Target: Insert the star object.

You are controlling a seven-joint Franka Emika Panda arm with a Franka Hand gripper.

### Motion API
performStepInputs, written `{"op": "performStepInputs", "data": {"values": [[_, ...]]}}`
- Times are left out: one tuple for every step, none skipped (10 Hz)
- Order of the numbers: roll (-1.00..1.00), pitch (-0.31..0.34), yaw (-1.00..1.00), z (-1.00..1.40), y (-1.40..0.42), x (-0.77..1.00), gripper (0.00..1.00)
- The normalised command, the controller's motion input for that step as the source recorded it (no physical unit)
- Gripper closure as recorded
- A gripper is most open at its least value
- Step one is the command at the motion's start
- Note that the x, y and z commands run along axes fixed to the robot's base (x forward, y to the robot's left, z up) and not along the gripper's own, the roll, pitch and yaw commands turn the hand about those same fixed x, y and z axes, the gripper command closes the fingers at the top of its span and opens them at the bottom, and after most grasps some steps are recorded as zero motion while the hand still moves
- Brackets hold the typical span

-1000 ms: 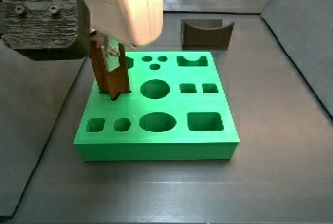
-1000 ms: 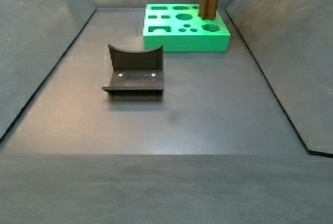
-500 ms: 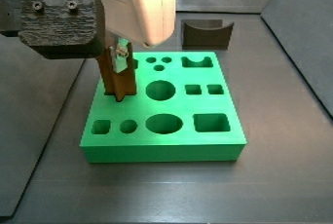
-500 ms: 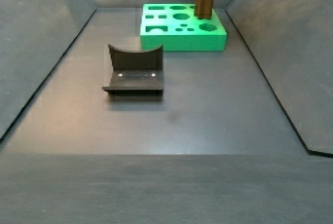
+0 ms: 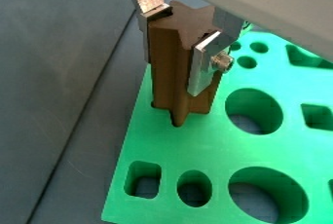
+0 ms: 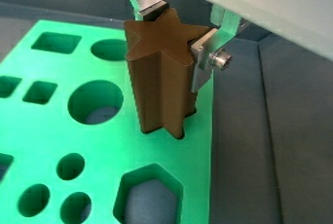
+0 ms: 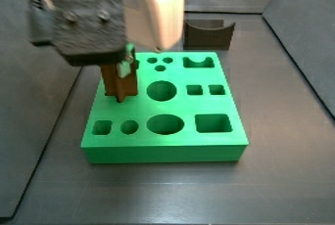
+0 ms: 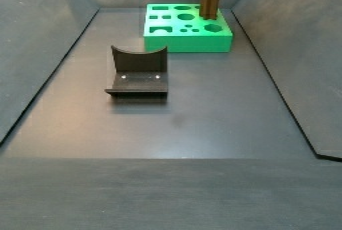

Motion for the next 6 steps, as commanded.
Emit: {"op": "performStepInputs", "data": {"values": [[-0.05, 0.097, 0.0, -0.9, 0.0, 0.19, 1.0], [0.0, 0.079, -0.06, -1.0, 0.0, 0.11, 1.0], [0.01, 0.0, -0.05, -1.0, -0.05, 0.07, 1.0], [0.0, -0.091, -0.03, -1.0, -0.14, 0.07, 1.0], [-0.13, -0.12, 0.0, -0.65, 0.0, 0.15, 1.0], [0.0, -0.014, 0.0, 0.0, 0.0, 0.0, 1.0]]}}
